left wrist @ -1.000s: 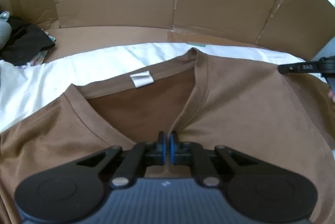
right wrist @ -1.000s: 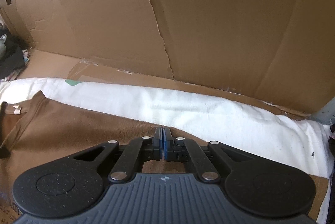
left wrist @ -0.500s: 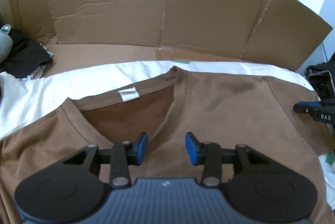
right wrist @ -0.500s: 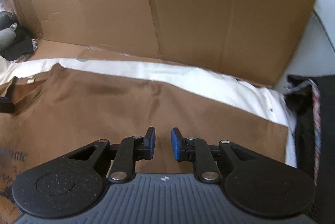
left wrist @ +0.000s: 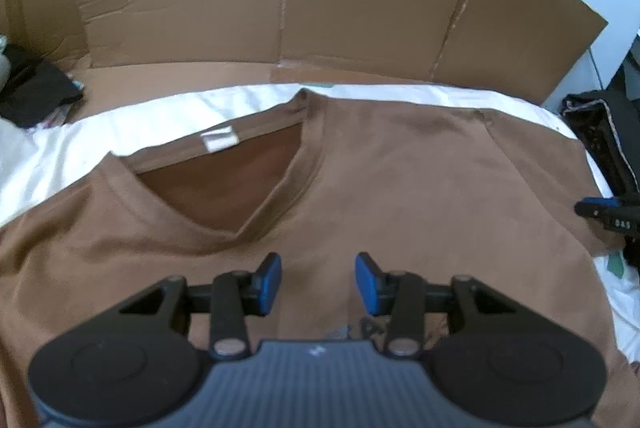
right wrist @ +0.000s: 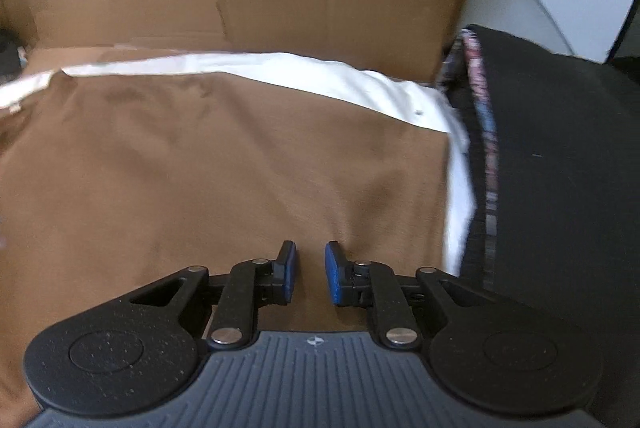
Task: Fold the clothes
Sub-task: 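Pull both open tools back from the flattened t-shirt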
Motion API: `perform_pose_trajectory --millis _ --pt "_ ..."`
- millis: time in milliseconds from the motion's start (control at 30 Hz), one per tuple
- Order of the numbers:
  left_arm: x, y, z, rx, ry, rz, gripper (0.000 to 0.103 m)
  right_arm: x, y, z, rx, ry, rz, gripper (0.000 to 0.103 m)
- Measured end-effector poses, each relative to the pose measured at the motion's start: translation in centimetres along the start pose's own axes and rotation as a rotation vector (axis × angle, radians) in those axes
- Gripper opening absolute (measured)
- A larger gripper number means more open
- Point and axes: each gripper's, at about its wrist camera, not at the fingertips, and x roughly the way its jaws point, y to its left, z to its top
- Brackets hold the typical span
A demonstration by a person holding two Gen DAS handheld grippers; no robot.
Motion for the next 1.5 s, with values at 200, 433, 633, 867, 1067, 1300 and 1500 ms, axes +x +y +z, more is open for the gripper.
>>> perform_pose_trajectory --millis 200,433,633,867,1067,1300,1500 --pt "-2.5 1.8 -1.0 -0.035 -0.020 0.023 0.044 0.0 -0.3 -0.3 -0.024 0.014 -0.089 0.017" --pt "-6.8 6.0 -2.2 -0.075 -0.041 0.114 0.044 0.2 -0.4 -0.1 -0.070 0.066 -0.180 0.007" --pt "-11.5 10.3 -3.9 -0.129 -0.063 0.222 0.047 -1.1 -0.1 0.3 -0.041 0.054 -0.166 0.012" --pt "-15.3 14.5 -6.8 -0.202 -0.042 0.329 0.049 -3.1 1.6 1.2 -0.048 0.002 -0.058 0.025" --pt "-16.5 15.4 -8.7 -0.200 -0.019 0.353 0.054 -4.4 3.5 1.8 -0.076 -0.018 0.012 0.025" --pt "-16.7 14.6 -11.0 -0.188 -0.021 0.337 0.057 -6.0 5.6 2.6 -0.116 -0.036 0.106 0.026" --pt "-14.6 13.8 -12.2 -0.204 -0.027 0.293 0.058 -6.3 7.9 3.2 -0.153 -0.029 0.167 0.027"
